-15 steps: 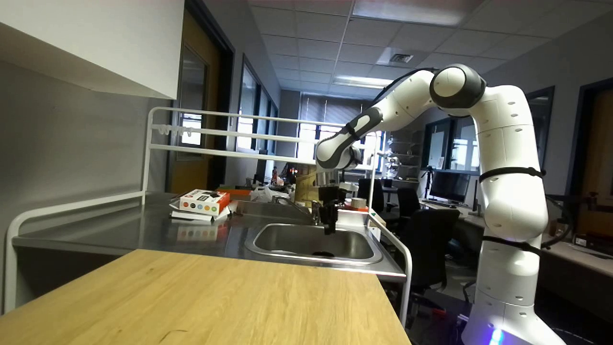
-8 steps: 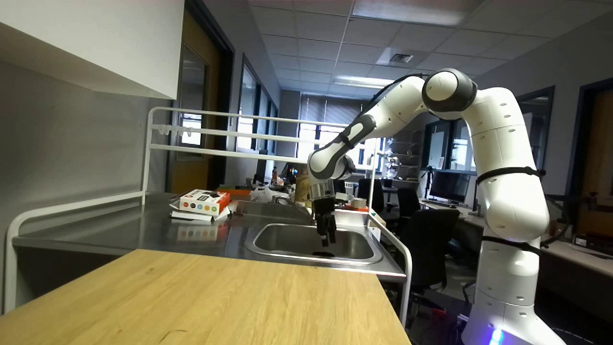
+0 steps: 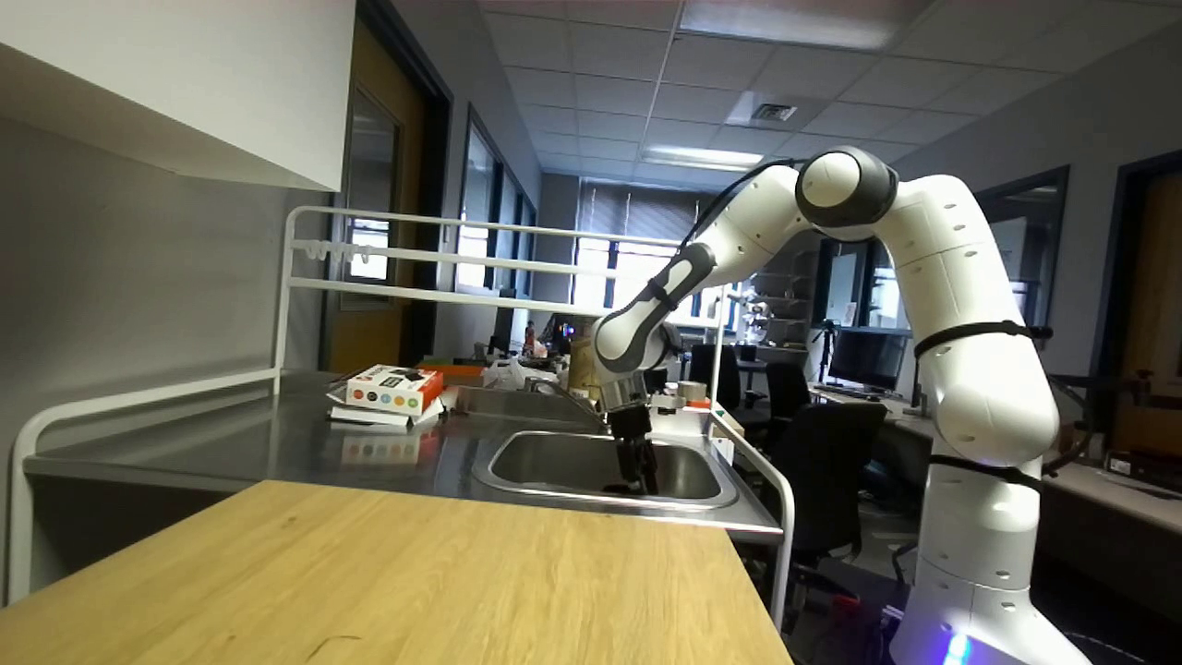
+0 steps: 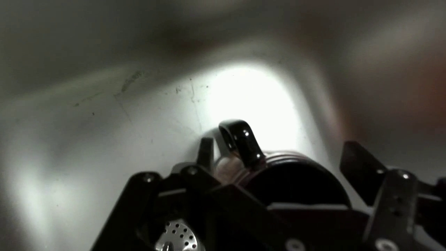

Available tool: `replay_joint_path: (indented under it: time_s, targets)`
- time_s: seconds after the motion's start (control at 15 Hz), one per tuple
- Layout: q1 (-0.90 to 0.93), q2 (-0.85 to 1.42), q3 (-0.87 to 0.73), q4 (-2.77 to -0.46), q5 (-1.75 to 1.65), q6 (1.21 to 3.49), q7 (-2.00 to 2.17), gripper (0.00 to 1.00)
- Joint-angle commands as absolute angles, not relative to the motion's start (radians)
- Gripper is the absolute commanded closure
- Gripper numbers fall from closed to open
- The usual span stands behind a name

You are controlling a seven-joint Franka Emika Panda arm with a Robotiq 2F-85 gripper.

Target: Take the brown mug out of the sink

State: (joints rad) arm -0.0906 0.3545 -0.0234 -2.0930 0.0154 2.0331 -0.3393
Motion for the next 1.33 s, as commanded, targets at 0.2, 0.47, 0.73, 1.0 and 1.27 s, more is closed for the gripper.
replay_joint_path:
  time_s: [0.2, 0.47, 0.73, 1.0, 1.27]
  targets:
    - [-0.104, 0.372, -0.026, -2.094, -0.032, 2.028, -0.355, 0.61]
    - [-0.110, 0.368, -0.027, -2.092, -0.038, 2.029, -0.354, 0.88]
    - [-0.110, 0.357, -0.026, -2.091, -0.037, 2.029, -0.348, 0.85]
    - [-0.108, 0.339, -0.023, -2.093, -0.031, 2.026, -0.345, 0.85]
    - [-0.093, 0.286, -0.021, -2.114, -0.043, 2.032, -0.325, 0.86]
